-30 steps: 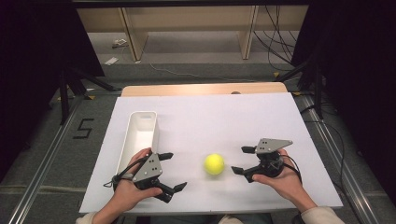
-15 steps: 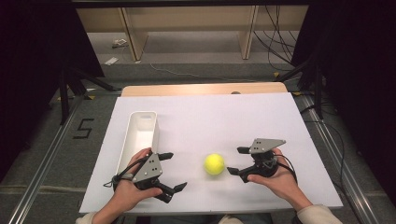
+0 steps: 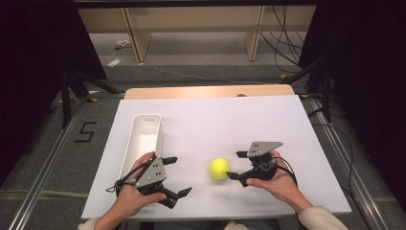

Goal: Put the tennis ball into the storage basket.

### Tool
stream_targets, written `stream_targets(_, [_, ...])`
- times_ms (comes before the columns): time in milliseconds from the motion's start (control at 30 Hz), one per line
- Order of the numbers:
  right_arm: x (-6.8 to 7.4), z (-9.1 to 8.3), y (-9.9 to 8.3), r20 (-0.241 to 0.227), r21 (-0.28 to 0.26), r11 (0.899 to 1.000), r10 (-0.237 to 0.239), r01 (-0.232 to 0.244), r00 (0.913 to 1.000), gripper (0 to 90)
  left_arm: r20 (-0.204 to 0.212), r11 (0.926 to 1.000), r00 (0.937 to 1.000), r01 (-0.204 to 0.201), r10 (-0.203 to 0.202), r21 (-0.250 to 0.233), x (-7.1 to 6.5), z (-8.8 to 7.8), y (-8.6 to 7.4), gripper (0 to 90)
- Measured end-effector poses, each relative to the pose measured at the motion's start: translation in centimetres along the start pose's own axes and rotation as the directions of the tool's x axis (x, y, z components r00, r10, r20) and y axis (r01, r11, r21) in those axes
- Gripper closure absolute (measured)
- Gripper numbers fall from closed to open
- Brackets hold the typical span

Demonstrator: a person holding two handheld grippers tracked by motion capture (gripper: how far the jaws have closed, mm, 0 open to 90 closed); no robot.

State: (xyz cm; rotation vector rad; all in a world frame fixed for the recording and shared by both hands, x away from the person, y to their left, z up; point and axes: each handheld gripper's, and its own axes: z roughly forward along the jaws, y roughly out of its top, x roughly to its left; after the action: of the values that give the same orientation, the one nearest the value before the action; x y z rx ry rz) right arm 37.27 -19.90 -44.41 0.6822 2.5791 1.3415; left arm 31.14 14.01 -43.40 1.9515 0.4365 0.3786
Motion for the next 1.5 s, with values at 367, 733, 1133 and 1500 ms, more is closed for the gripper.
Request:
stream_targets(367, [0.1,1.8,0.6,-0.014,0.025,0.999,-0.022,0.022,0.9997,15.7,0.003,1.0000,1.0000,0.000,0.000,0.003,0.0,0.1,0.0,0.0])
stream_targets(733, [0.2,3.1,1.0,-0.018,0.044,0.999,-0.023,0.024,0.9996,15.7,0.004,1.0000,1.0000,-0.001,0.001,0.003,0.0,0.0,0.0,0.0])
stream_targets(1133, [0.0,4.2,1.1,-0.025,0.064,0.998,-0.025,0.026,0.9994,15.7,0.004,1.0000,1.0000,-0.001,0.001,0.004,-0.1,0.0,0.0,0.0])
stream_targets(1500, [-0.1,5.1,1.1,-0.037,0.083,0.996,-0.023,0.026,0.9991,15.7,0.005,1.0000,1.0000,-0.002,0.002,0.005,-0.1,0.0,-0.1,0.0])
